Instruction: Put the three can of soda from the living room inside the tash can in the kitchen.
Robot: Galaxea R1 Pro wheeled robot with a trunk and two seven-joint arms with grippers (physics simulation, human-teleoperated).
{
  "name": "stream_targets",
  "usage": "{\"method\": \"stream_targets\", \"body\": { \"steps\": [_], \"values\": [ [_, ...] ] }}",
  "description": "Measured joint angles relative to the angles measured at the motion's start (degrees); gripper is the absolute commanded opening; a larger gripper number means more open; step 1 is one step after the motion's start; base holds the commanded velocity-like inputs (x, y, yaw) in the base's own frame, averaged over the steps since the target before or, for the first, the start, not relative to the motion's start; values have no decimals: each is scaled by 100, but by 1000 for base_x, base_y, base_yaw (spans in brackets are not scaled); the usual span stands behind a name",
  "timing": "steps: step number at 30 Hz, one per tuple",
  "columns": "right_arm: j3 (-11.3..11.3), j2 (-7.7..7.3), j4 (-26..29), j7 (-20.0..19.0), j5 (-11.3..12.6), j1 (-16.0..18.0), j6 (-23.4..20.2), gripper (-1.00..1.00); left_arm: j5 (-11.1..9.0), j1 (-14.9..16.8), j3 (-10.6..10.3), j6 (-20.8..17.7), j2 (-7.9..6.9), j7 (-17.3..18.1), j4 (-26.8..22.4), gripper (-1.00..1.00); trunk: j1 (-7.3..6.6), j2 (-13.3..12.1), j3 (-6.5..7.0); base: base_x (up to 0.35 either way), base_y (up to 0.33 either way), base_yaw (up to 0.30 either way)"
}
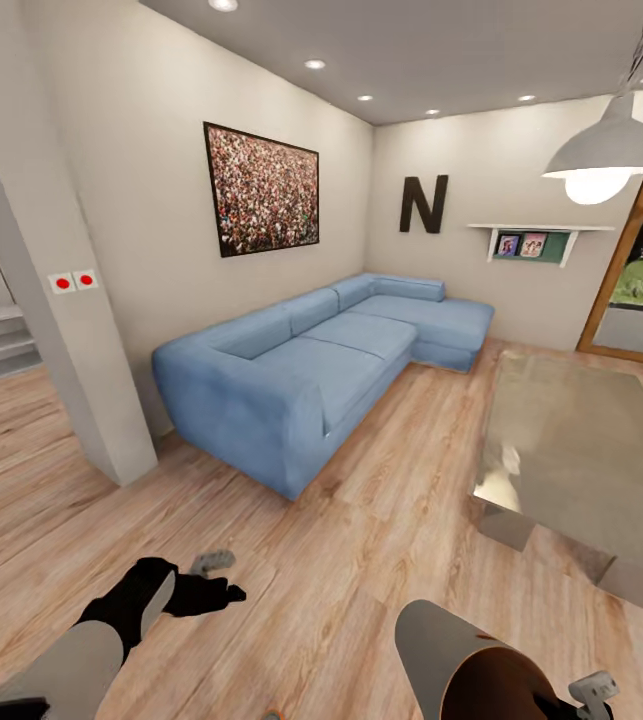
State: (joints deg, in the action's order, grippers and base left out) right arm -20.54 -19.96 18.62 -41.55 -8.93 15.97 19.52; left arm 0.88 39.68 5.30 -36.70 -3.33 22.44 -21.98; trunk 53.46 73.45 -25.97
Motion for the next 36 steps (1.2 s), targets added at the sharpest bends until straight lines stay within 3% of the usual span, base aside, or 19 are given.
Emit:
{"method": "stream_targets", "body": {
  "steps": [13,18,22,25,31,33,36],
  "values": [
    [-18,-24,343,-3,12,10,-85,-100,16,132,-41,-181,102,-76,293,100,0,0,0,0,0,0],
    [-4,-48,676,-119,10,34,-682,-100,17,129,-51,-171,104,-80,298,100,0,0,0,0,0,0],
    [-25,-56,1329,-532,28,55,-1354,-100,17,129,-54,-140,105,-86,300,100,0,0,1,0,0,0],
    [-14,-52,1868,-656,-57,57,-1980,-100,16,129,-55,-127,105,-89,300,100,0,0,0,0,0,0],
    [-30,-14,3232,-734,35,70,-3306,-100,10,128,-60,-113,105,-90,300,100,0,0,1,0,0,0],
    [-12,-8,3736,-773,-73,71,-3829,-100,9,128,-86,-112,105,-90,300,100,0,0,0,0,0,0],
    [-3,-4,4265,-899,50,79,-4331,-100,5,128,-146,-110,105,-90,300,100,0,0,0,0,0,0]
  ]
}}
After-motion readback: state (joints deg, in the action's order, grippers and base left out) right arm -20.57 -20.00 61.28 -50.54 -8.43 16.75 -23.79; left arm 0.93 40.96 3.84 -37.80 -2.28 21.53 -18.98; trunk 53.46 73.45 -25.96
